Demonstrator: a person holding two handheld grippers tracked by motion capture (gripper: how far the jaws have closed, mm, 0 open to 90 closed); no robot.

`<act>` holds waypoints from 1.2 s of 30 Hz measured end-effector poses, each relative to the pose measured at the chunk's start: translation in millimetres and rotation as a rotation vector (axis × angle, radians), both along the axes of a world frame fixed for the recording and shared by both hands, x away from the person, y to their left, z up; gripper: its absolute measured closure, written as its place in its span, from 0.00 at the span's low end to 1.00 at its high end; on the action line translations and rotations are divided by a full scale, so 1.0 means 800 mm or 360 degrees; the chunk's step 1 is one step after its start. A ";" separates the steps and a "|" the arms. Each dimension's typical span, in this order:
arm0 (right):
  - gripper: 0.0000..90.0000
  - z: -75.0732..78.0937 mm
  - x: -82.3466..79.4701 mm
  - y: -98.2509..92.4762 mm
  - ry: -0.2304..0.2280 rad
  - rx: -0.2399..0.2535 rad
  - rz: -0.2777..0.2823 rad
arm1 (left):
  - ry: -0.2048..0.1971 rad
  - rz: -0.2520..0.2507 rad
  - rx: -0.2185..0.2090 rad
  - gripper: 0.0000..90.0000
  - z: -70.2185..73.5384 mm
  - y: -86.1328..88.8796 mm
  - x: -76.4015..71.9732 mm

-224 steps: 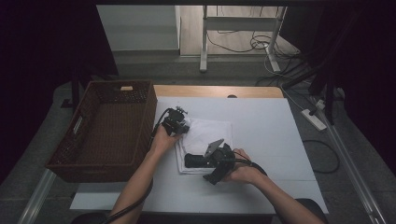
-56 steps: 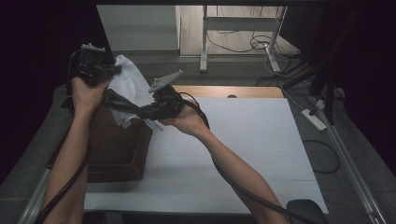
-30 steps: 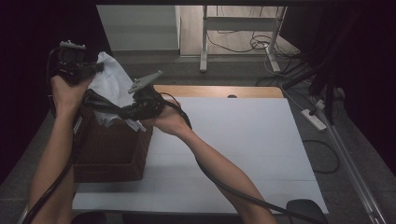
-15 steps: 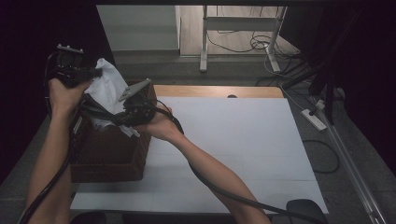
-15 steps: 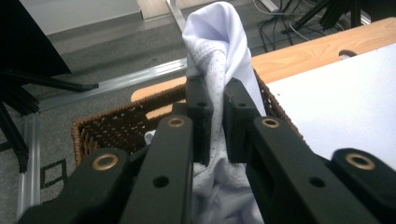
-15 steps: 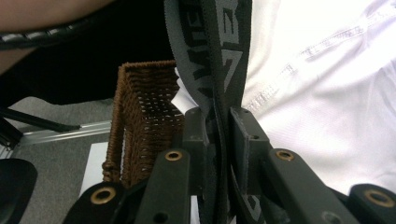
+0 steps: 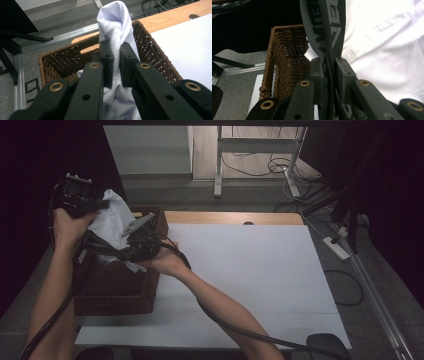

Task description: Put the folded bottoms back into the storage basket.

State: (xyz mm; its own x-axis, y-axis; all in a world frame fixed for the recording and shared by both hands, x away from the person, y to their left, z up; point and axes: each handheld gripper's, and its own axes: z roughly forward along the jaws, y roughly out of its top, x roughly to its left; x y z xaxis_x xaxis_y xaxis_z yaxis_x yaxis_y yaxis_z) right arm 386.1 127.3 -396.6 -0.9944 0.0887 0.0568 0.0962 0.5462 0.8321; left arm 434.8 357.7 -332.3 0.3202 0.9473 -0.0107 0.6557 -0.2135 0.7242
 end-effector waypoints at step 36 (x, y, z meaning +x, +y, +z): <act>0.86 -0.065 0.002 0.015 0.0022 -0.0158 -0.0119 | -0.0029 0.0005 0.0041 0.92 -0.078 -0.006 0.008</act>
